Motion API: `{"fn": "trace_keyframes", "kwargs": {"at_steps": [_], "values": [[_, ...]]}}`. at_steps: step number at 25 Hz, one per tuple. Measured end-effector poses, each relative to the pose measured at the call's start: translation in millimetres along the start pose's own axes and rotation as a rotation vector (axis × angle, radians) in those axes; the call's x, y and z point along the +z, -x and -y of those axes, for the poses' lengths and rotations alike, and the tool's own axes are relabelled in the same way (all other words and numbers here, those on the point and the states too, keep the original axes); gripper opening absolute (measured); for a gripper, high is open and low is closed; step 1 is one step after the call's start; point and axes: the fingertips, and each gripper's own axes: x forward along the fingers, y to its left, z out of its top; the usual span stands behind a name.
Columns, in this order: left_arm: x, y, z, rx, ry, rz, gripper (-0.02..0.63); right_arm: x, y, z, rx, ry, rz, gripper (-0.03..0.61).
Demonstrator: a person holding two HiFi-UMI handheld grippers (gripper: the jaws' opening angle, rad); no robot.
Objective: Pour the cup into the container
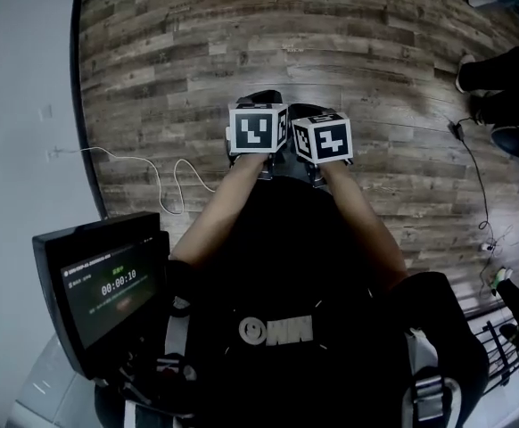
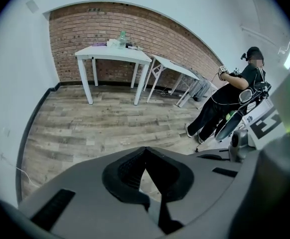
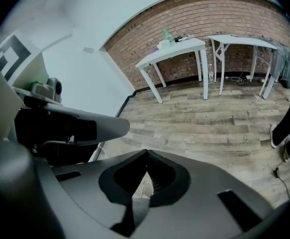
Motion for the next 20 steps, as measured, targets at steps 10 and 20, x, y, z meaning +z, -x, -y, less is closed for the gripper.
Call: {"fn": "trace_keyframes", "kwargs": {"at_steps": [10, 20], "values": [[37, -12, -13, 0.04, 0.031, -0.006, 0.0, 44, -17, 9, 0.031, 0.013, -0.006, 0.005], [75, -39, -57, -0.038, 0.036, -0.049, 0.0, 98, -53, 6, -0.034, -0.019, -0.022, 0.005]]}}
